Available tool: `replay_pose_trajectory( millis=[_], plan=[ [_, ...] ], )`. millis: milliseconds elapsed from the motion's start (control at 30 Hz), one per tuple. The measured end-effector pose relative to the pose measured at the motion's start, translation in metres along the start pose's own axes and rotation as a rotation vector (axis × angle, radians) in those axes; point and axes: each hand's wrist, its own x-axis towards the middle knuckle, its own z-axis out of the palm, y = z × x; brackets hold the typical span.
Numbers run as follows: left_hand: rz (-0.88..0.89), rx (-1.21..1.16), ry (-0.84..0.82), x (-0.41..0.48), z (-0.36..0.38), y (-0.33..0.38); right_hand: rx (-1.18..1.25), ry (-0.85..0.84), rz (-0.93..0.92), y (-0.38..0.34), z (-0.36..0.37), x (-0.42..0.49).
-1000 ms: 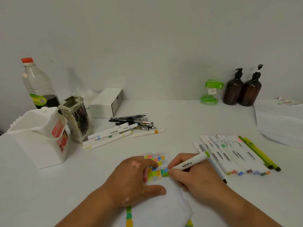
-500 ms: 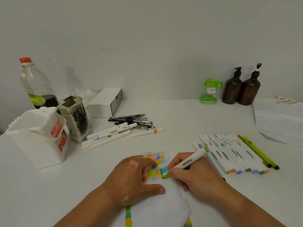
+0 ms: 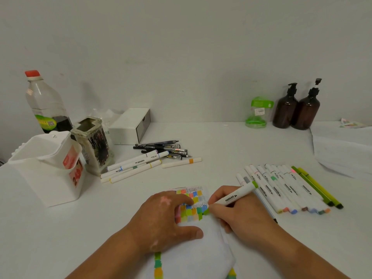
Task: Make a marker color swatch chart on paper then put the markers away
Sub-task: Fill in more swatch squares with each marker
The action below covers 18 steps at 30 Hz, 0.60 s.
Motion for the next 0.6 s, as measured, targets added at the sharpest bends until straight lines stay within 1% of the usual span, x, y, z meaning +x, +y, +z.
replay_pose_trajectory(
  millis=[67, 167, 267, 367, 433, 500, 533, 600],
  plan=[
    [0.000, 0.006, -0.004, 0.000, -0.001, 0.001, -0.005, -0.013, 0.002, 0.000, 0.000, 0.000],
    [0.002, 0.003, -0.004, -0.001, -0.002, 0.002, 0.013, 0.014, 0.006, 0.001, 0.001, 0.001],
    [-0.007, 0.011, -0.015, -0.002, -0.002, 0.003, 0.007, -0.011, 0.006, 0.000, 0.001, 0.001],
    [-0.004, 0.002, -0.019, -0.003, -0.005, 0.003, 0.106, 0.085, -0.005, 0.000, -0.001, 0.002],
    [-0.001, -0.058, 0.011, -0.004, -0.009, 0.002, 0.238, 0.160, -0.008, -0.002, -0.005, 0.003],
    [0.004, -0.132, 0.082, -0.006, -0.013, 0.002, 0.367, 0.205, -0.011, -0.005, -0.009, 0.004],
    [-0.001, -0.196, 0.109, -0.006, -0.016, 0.002, 0.409, 0.217, -0.015, -0.006, -0.011, 0.004],
    [-0.047, -0.400, 0.122, -0.005, -0.021, 0.002, 0.440, 0.221, -0.025, -0.007, -0.013, 0.005]
  ],
)
